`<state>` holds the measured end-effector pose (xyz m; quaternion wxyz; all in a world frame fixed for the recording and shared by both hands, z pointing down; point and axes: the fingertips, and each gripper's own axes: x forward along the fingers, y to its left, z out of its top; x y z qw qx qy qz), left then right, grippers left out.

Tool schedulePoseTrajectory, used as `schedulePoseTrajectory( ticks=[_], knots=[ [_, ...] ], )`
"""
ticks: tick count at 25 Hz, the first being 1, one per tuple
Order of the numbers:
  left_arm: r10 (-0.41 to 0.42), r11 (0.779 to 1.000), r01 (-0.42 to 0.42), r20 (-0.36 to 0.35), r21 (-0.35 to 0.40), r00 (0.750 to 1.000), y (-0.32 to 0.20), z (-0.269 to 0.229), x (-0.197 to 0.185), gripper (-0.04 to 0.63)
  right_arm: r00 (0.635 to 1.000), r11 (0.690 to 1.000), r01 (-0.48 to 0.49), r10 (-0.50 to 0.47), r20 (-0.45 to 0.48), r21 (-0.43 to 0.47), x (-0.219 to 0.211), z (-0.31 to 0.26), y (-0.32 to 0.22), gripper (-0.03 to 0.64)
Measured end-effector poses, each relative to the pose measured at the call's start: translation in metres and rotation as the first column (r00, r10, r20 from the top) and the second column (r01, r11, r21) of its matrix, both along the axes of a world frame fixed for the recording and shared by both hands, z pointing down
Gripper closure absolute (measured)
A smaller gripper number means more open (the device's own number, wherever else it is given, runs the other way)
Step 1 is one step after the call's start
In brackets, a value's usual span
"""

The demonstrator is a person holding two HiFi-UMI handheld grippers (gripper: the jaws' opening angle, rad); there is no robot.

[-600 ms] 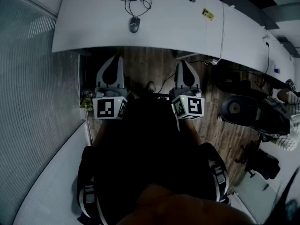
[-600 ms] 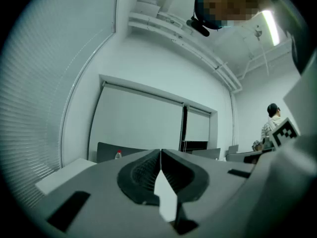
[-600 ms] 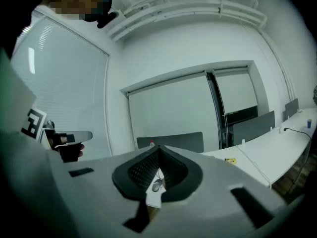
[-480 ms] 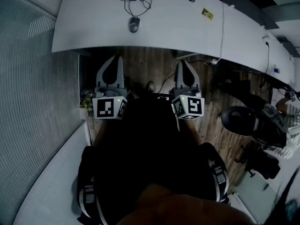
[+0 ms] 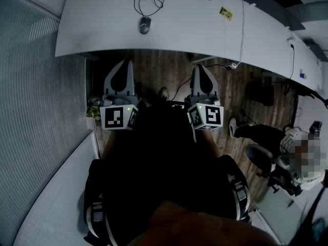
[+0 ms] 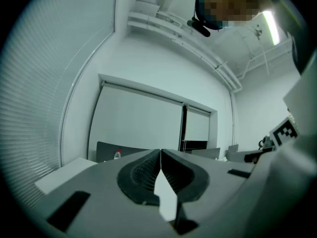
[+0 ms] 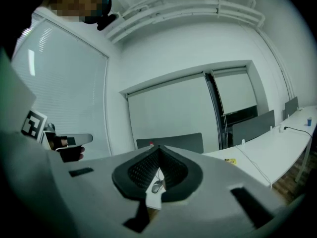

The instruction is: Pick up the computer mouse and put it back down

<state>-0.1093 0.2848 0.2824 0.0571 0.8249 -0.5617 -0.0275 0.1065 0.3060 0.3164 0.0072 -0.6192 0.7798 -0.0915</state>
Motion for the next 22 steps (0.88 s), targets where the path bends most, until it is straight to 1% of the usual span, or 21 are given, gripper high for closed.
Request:
schedulePoseTrajectory(
  ticks=[3, 6, 9, 13, 20, 22],
  knots=[
    [-0.01, 1.0, 0.01, -0.014, -0.002, 1.0, 0.0, -0.001, 0.006, 0.588, 1.0, 1.0, 0.003, -0.003, 0.031, 0.016, 0.006, -0.002, 0.002, 0.62],
    [-0.009, 1.0, 0.009, -0.006, 0.0, 1.0, -0.001, -0.001, 0.014, 0.588, 0.999, 1.0, 0.006, -0.007, 0.045, 0.02, 0.014, -0.003, 0.001, 0.618],
    [-0.009, 1.0, 0.009, -0.006, 0.002, 1.0, -0.002, -0.001, 0.025, 0.588, 0.999, 1.0, 0.006, -0.006, 0.036, 0.008, 0.026, -0.001, 0.001, 0.62],
    [-0.012, 1.0, 0.012, 0.013, 0.008, 1.0, -0.002, 0.0, 0.042, 0.588, 0.999, 1.0, 0.012, -0.013, 0.044, 0.025, 0.043, -0.002, -0.002, 0.62],
    [-0.058, 0.998, 0.058, 0.009, -0.009, 0.998, -0.002, 0.001, 0.077, 0.588, 0.998, 0.998, 0.059, -0.059, 0.026, -0.012, 0.079, 0.007, -0.007, 0.618],
    [-0.072, 0.997, 0.073, 0.015, -0.018, 0.997, -0.001, 0.005, 0.084, 0.588, 0.997, 0.997, 0.076, -0.076, 0.018, -0.006, 0.089, 0.01, -0.01, 0.62]
  ],
)
